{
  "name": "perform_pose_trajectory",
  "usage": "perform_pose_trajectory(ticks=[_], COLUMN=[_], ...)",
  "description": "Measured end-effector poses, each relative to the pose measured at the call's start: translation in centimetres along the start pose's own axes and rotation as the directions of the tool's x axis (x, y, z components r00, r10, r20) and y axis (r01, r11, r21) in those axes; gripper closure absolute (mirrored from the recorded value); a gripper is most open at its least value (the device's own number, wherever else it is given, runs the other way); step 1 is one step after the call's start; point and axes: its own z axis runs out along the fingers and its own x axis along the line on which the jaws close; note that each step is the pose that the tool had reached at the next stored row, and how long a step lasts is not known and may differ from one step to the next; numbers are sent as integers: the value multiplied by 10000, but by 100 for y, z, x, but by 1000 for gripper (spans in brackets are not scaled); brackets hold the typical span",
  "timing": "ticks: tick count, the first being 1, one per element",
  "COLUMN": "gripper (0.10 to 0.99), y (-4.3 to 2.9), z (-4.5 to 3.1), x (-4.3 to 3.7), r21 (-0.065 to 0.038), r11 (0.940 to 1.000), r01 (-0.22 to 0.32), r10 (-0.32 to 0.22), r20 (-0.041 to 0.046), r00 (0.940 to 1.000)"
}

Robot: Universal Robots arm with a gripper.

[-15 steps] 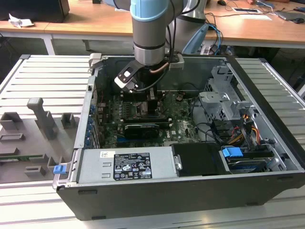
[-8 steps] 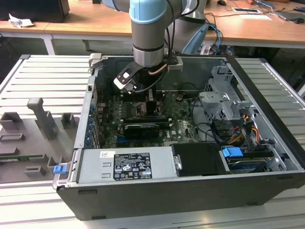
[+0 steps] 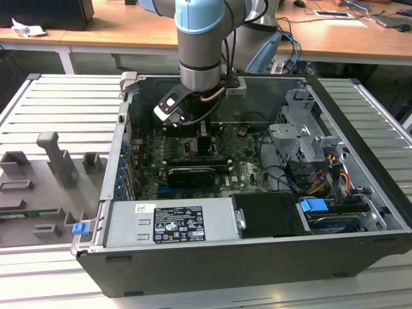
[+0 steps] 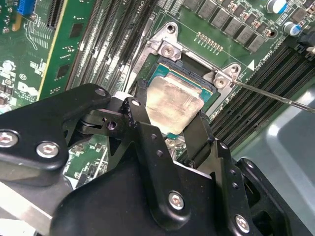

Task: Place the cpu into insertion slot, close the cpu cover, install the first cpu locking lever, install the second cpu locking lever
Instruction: 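Place the cpu into insertion slot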

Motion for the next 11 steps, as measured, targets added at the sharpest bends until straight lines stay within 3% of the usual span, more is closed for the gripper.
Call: perform_pose_trajectory(ticks=[11], gripper=[545], y=[0], z=[39], x=[13], r21=[3], r11=[10000], r01=[-11], r10=[11], r20=[6], r00=[10000])
